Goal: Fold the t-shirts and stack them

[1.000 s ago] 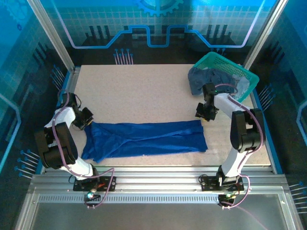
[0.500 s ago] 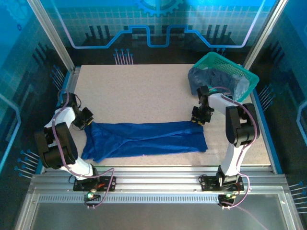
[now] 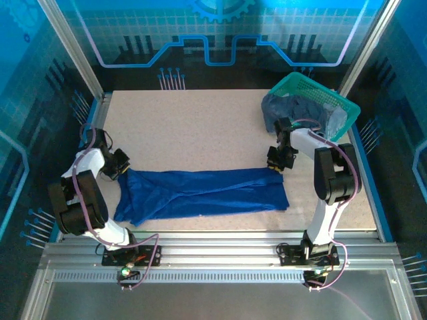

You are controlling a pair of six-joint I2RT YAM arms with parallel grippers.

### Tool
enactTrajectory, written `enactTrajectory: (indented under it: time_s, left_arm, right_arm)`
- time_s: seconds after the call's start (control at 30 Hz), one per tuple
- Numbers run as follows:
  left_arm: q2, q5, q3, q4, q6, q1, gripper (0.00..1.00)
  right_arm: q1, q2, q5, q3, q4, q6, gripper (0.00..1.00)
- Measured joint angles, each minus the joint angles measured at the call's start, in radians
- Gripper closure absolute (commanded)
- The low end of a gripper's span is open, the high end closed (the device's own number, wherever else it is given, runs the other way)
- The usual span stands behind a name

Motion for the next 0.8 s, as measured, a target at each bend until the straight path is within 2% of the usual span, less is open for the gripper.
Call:
enactTrajectory:
  time_s: [0.57,0.8]
  left_arm:
    - [0.000,0.008,0.003,0.000,-0.002,0.000,1.00]
    - [0.000,0.016,0.002,0.000,-0.002,0.000,1.00]
  right_arm:
    - [-0.002,0.000,-0.035,0.013,0.000,0.008,0.77]
    - [-0.002,0.000,-0.050,0.013,0.000,0.014,0.91]
